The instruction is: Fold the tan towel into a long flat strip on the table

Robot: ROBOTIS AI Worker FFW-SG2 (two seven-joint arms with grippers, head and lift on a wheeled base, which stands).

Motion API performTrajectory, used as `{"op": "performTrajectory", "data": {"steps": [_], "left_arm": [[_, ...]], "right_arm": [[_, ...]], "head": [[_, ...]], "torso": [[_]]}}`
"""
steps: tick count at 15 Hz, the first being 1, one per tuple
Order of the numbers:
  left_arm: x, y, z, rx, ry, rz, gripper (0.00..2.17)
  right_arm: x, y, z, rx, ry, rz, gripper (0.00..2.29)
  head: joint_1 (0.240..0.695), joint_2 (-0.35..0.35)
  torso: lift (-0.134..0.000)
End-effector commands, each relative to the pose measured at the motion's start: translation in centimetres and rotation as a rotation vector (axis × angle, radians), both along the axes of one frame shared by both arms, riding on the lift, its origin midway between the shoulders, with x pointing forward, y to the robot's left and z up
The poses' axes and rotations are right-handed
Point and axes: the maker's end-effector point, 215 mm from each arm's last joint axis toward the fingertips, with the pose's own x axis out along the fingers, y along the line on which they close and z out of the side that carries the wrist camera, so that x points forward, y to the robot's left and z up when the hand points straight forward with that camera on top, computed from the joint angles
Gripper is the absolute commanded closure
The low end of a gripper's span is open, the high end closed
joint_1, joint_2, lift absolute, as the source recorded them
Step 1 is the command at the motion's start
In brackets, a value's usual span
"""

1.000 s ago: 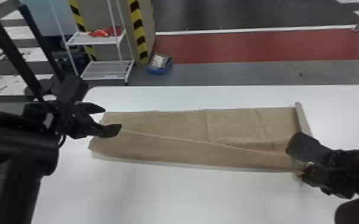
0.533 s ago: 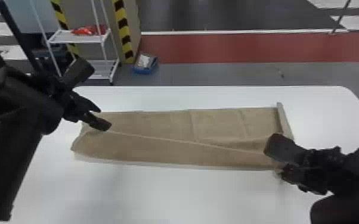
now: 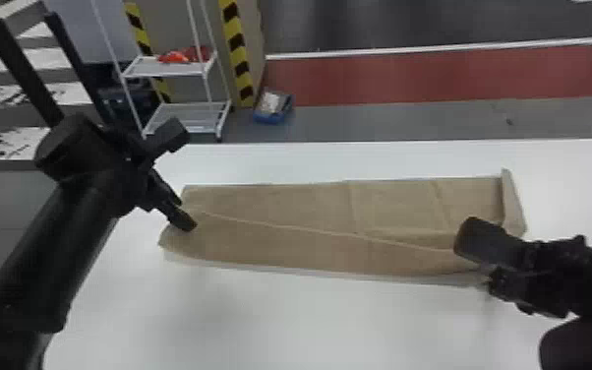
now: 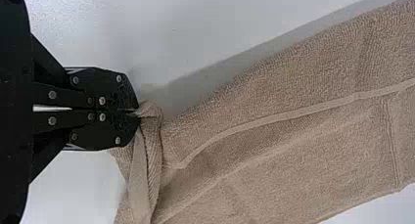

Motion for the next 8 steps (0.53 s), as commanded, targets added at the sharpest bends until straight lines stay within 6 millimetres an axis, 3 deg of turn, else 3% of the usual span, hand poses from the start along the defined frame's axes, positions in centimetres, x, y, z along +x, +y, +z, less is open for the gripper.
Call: {"op": "performTrajectory", "data": {"steps": [1,3,5,8], "left_arm": [[0.17,0.20,-0.60,0.008,-0.012,0.012,0.33],[0.05,0.00,-0.87,0.000,-0.010,0.013,0.34],[-0.13,-0.14,-1.05,-0.004,-0.005,0.008,0.63],[-0.60,-0.60,-1.41,-0.019,0.008,-0.008,0.83]], "right_arm": [[-0.88,-0.20,-1.68,-0.011,0.049,0.002,1.41],[-0.99,-0.23,-1.77,-0.014,0.052,0.003,1.41],[-1.11,-0.26,-1.98,-0.017,0.057,0.005,1.41],[-1.15,-0.13,-2.02,-0.017,0.058,0.008,1.41]], "head": [[0.695,0.165],[0.695,0.172],[0.695,0.171],[0.695,0.169]], "torso": [[-0.123],[-0.123],[-0.123],[-0.123]]}}
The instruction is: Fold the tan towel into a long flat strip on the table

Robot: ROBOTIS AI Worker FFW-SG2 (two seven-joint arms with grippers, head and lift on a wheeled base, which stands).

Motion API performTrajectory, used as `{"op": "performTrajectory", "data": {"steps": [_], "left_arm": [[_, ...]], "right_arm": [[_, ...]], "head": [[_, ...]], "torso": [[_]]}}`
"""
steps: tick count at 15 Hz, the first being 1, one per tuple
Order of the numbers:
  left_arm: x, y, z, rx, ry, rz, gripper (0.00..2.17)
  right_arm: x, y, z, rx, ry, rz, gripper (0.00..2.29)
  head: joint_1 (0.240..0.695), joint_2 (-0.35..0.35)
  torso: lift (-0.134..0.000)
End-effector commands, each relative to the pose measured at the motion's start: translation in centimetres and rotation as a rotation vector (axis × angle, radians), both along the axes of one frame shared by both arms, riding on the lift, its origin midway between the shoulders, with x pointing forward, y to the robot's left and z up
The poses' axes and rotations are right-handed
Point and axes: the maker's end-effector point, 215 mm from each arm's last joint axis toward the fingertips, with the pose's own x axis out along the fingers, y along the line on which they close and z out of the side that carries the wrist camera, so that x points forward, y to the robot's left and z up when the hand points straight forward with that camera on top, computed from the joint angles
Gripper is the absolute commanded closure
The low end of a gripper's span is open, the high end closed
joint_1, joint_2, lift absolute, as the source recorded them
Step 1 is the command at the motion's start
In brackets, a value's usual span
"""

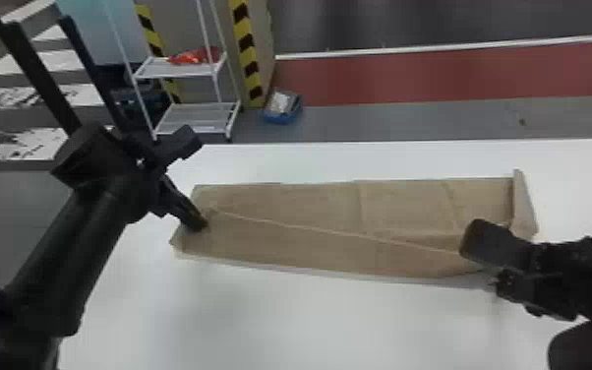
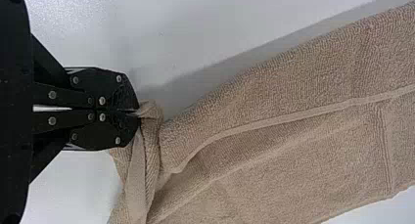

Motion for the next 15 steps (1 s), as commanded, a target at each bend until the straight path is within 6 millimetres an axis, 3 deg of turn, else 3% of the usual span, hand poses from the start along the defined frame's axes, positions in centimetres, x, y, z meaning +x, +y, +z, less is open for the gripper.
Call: {"op": "performTrajectory", "data": {"steps": [1,2,3,8,13,14,15], "left_arm": [[-0.1,-0.2,-0.3,-0.006,-0.008,-0.003,1.21],[-0.3,-0.2,-0.4,-0.016,-0.023,0.006,1.54],[-0.4,0.0,-0.1,-0.022,-0.059,0.017,1.71],[-3.2,2.0,2.6,-0.046,-0.197,0.048,1.71],[-8.6,4.9,5.9,-0.115,-0.326,0.111,1.57],[-9.3,5.0,6.2,-0.128,-0.339,0.116,1.44],[-9.8,5.1,5.7,-0.126,-0.330,0.118,1.15]], "right_arm": [[-1.0,-0.6,-1.8,-0.011,0.054,-0.008,1.41],[-1.1,-0.7,-1.9,-0.012,0.056,-0.008,1.41],[-1.1,-0.7,-1.9,-0.013,0.057,-0.008,1.41],[-0.8,-2.2,-1.4,-0.010,0.051,-0.036,1.41],[-0.2,-4.1,1.2,0.021,0.020,-0.070,1.41],[-0.1,-4.2,1.5,0.027,0.017,-0.072,1.41],[-0.2,-4.2,1.5,0.030,0.018,-0.073,1.41]], "head": [[0.695,0.169],[0.695,0.168],[0.695,0.168],[0.695,0.169],[0.695,0.179],[0.695,0.180],[0.695,0.183]], "torso": [[-0.123],[-0.123],[-0.123],[-0.123],[-0.123],[-0.123],[-0.123]]}}
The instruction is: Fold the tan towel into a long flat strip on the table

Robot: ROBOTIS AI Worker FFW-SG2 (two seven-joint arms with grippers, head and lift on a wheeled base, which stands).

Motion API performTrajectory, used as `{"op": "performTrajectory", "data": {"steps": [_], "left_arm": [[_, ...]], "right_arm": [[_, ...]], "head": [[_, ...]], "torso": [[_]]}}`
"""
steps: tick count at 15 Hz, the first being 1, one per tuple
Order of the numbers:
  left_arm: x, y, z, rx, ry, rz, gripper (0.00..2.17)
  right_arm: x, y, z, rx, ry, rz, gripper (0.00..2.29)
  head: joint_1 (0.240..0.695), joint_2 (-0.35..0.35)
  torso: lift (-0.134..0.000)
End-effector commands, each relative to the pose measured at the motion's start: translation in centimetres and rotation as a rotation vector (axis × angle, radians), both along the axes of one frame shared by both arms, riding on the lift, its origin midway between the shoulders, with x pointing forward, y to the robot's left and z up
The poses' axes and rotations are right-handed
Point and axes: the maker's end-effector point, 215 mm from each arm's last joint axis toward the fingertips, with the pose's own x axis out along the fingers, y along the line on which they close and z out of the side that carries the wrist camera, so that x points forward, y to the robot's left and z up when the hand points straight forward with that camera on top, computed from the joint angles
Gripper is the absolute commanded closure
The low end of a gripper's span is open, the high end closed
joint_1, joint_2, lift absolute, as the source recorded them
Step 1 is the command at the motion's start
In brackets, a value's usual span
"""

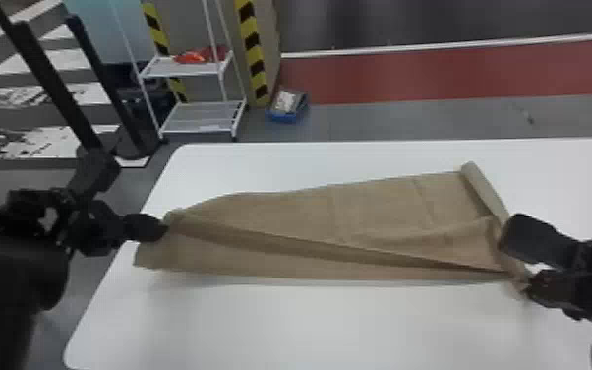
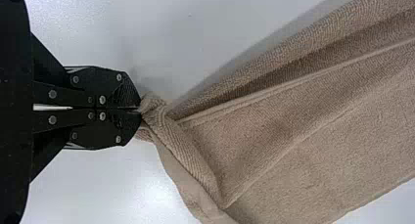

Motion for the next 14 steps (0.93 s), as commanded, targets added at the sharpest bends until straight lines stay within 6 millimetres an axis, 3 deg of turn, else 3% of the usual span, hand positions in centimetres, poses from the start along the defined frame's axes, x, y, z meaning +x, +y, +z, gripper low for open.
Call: {"op": "performTrajectory", "data": {"steps": [1,6,8,12,14], "left_arm": [[-1.1,0.2,-0.5,-0.007,0.002,0.006,1.07],[-1.5,-0.3,-1.8,-0.004,0.014,0.000,1.01],[-1.6,-0.5,-2.2,0.002,0.018,0.000,0.65],[-1.4,-0.8,-3.3,0.008,0.025,-0.001,0.66],[-1.1,-1.4,-3.2,0.010,0.010,-0.027,0.93]], "right_arm": [[-0.4,0.1,0.1,0.015,0.017,0.002,1.41],[-0.9,0.4,0.0,0.020,0.022,0.007,1.41],[-1.0,0.5,-0.1,0.023,0.026,0.009,1.41],[-1.1,0.8,-0.3,0.023,0.030,0.013,1.41],[-1.1,0.6,-0.4,0.021,0.031,0.011,1.41]], "head": [[0.695,0.192],[0.695,0.199],[0.695,0.199],[0.695,0.198],[0.695,0.197]], "torso": [[-0.123],[-0.123],[-0.123],[-0.123],[-0.123]]}}
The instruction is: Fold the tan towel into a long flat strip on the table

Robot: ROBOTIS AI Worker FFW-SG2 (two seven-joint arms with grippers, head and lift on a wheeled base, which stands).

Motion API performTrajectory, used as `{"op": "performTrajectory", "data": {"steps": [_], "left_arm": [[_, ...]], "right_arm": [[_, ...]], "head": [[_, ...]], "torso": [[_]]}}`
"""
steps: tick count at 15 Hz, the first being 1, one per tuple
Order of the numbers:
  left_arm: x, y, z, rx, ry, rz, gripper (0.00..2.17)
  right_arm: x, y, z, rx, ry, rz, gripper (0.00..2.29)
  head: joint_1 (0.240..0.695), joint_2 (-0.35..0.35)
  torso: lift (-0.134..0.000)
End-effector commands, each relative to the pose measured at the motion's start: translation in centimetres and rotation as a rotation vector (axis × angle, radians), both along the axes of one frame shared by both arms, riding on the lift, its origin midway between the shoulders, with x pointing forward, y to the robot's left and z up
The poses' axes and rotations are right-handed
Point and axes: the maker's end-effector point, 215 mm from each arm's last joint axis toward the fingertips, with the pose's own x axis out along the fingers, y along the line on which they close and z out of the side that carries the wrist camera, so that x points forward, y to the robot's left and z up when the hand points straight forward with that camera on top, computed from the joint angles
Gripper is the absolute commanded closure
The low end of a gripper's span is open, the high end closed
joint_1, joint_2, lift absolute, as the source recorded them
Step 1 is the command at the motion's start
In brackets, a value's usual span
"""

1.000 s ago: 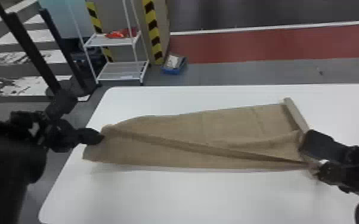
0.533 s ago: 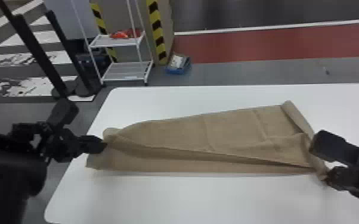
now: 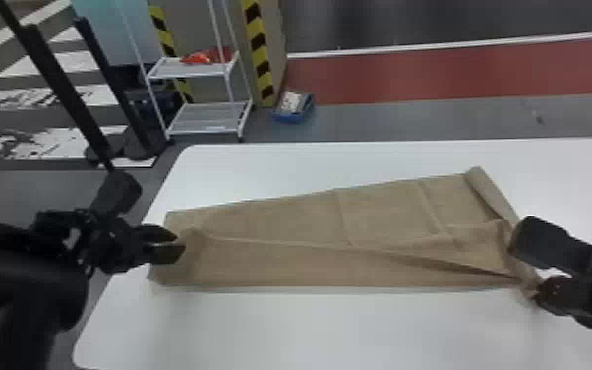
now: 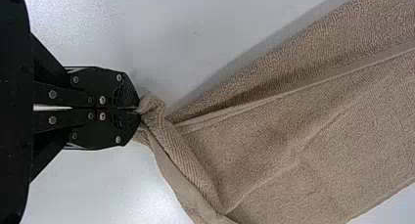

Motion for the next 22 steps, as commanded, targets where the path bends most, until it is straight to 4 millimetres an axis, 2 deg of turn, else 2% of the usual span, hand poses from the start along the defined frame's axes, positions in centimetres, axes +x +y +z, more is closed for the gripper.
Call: {"op": "performTrajectory", "data": {"steps": [1,2,3,4,7,9,11,14,16,17,18,22], "left_arm": [[0.3,-0.2,0.3,-0.003,-0.018,-0.014,0.99],[0.4,-0.2,0.7,-0.007,-0.027,-0.018,1.24],[0.3,0.2,0.9,-0.006,-0.033,-0.012,1.66],[0.2,0.4,1.0,-0.004,-0.036,-0.009,1.88],[-1.0,2.0,3.0,-0.041,-0.089,0.035,1.88],[-2.4,3.3,4.8,-0.050,-0.138,0.048,1.88],[-3.3,3.9,5.8,-0.048,-0.164,0.046,1.89],[-4.3,4.3,5.9,-0.062,-0.173,0.051,1.89],[-4.6,3.6,5.7,-0.056,-0.180,0.019,1.89],[-4.6,3.5,5.8,-0.058,-0.183,0.014,1.89],[-4.5,3.5,5.8,-0.058,-0.185,0.016,1.89],[-4.4,3.6,5.9,-0.055,-0.191,0.022,1.89]], "right_arm": [[-0.2,-0.1,-0.2,0.000,0.006,-0.004,1.41],[-0.1,-0.2,-0.1,0.000,0.006,-0.005,1.41],[-0.1,-0.5,-0.1,0.000,0.004,-0.011,1.41],[0.0,-0.6,0.0,-0.001,0.002,-0.013,1.41],[0.1,-1.7,0.9,0.019,-0.001,-0.038,1.41],[1.0,-3.2,3.1,0.072,-0.036,-0.063,1.41],[2.1,-4.5,5.4,0.122,-0.081,-0.095,1.41],[3.3,-5.9,8.2,0.201,-0.133,-0.142,1.41],[3.4,-6.6,9.4,0.214,-0.155,-0.158,1.41],[3.8,-6.8,10.3,0.235,-0.173,-0.164,1.41],[4.0,-8.0,11.5,0.257,-0.191,-0.197,1.41],[5.9,-9.1,14.7,0.301,-0.242,-0.264,1.41]], "head": [[0.695,0.195],[0.695,0.192],[0.695,0.191],[0.695,0.189],[0.695,0.191],[0.695,0.199],[0.695,0.202],[0.695,0.186],[0.695,0.181],[0.695,0.176],[0.695,0.171],[0.695,0.141]], "torso": [[-0.123],[-0.123],[-0.123],[-0.123],[-0.123],[-0.123],[-0.123],[-0.123],[-0.123],[-0.123],[-0.123],[-0.123]]}}
